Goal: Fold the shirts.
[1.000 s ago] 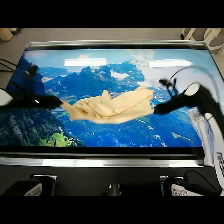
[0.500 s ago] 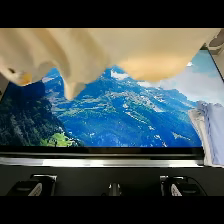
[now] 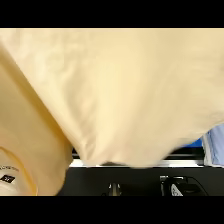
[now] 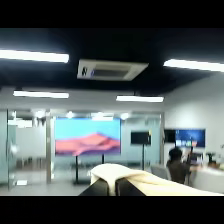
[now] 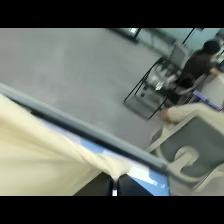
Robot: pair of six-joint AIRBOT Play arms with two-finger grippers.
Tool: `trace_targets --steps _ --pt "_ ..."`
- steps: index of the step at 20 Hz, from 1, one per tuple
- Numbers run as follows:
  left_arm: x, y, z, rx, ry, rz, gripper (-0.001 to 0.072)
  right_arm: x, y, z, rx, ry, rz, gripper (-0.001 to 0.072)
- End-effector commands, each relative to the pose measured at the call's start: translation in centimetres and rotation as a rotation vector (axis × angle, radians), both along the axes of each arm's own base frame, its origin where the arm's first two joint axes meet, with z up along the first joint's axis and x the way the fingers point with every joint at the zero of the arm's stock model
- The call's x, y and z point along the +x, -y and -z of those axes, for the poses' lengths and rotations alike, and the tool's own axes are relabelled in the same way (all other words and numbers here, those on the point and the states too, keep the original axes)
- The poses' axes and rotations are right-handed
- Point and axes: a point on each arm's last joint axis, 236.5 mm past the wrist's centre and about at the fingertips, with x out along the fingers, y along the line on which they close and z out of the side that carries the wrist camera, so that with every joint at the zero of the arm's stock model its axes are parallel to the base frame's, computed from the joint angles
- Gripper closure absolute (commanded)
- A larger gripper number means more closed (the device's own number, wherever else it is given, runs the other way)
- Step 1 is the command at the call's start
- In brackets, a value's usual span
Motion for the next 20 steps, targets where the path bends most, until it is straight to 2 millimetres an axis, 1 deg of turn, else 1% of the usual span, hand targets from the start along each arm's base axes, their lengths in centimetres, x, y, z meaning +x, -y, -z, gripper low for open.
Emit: trace_targets --steps 1,2,3,4,5,6,7,8,9,10,11,12,14,16,17,18,19,20 --pt "10.0 -0.2 6.9 0.038 -0.252 -0.021 0.0681 6.7 0.5 11.8 -0.059 -0.419 -0.031 0.0695" --pt "13.7 0.0 10.3 0.047 -0.357 -0.012 0.0681 9.6 0.5 15.0 -0.052 -0.500 -0.036 0.0695" --pt "16.8 0.3 13.8 0.057 -0.460 -0.003 0.0681 12.3 0.5 18.2 -0.042 -0.568 -0.045 0.0695" --pt "20.0 0.6 18.0 0.068 -0.578 0.009 0.0681 14.9 0.5 21.7 -0.025 -0.638 -0.046 0.0695" --pt "22.7 0.8 22.2 0.077 -0.686 0.019 0.0680 17.0 0.4 25.1 -0.001 -0.702 -0.046 0.0695" --pt "25.1 0.9 26.9 0.085 -0.803 0.029 0.0681 18.7 0.3 28.6 0.029 -0.769 -0.042 0.0695" --pt "26.9 1.1 31.3 0.092 -0.911 0.038 0.0680 19.9 -0.1 32.3 0.074 -0.845 -0.038 0.0694" --pt "28.3 1.2 36.1 0.100 -1.029 0.050 0.0680 20.6 -0.6 35.6 0.122 -0.915 -0.038 0.0694" --pt "29.0 1.4 40.6 0.108 -1.149 0.066 0.0680 20.8 -1.4 38.2 0.170 -0.981 -0.044 0.0694" --pt "29.1 1.8 44.5 0.110 -1.258 0.092 0.0679 20.9 -2.1 40.6 0.215 -1.044 -0.052 0.0694" --pt "28.8 2.3 48.1 0.108 -1.366 0.123 0.0680 20.8 -2.7 42.4 0.253 -1.092 -0.054 0.0693" --pt "28.0 3.0 51.7 0.105 -1.483 0.164 0.0680 20.7 -3.4 44.1 0.282 -1.135 -0.068 0.0693" --pt "26.0 4.2 57.3 0.064 -1.702 0.199 0.0680 20.7 -4.2 46.2 0.317 -1.182 -0.086 0.0693" --pt "23.9 5.5 61.3 0.052 -1.869 0.213 0.0673 21.2 -4.3 46.9 0.328 -1.178 -0.087 0.0693" --pt "23.3 6.0 62.5 0.054 -1.919 0.219 0.0525 21.8 -4.2 46.6 0.329 -1.149 -0.083 0.0686" --pt "22.7 6.3 63.0 0.051 -1.953 0.218 0.0241 22.2 -3.7 46.1 0.331 -1.125 -0.074 0.0572" --pt "22.0 6.3 63.1 0.067 -1.979 0.228 0.0081 21.9 -3.1 45.4 0.320 -1.122 -0.082 0.0323" --pt "21.4 6.0 62.8 0.091 -1.993 0.244 0.0093 21.2 -2.1 44.7 0.292 -1.130 -0.102 0.0175"
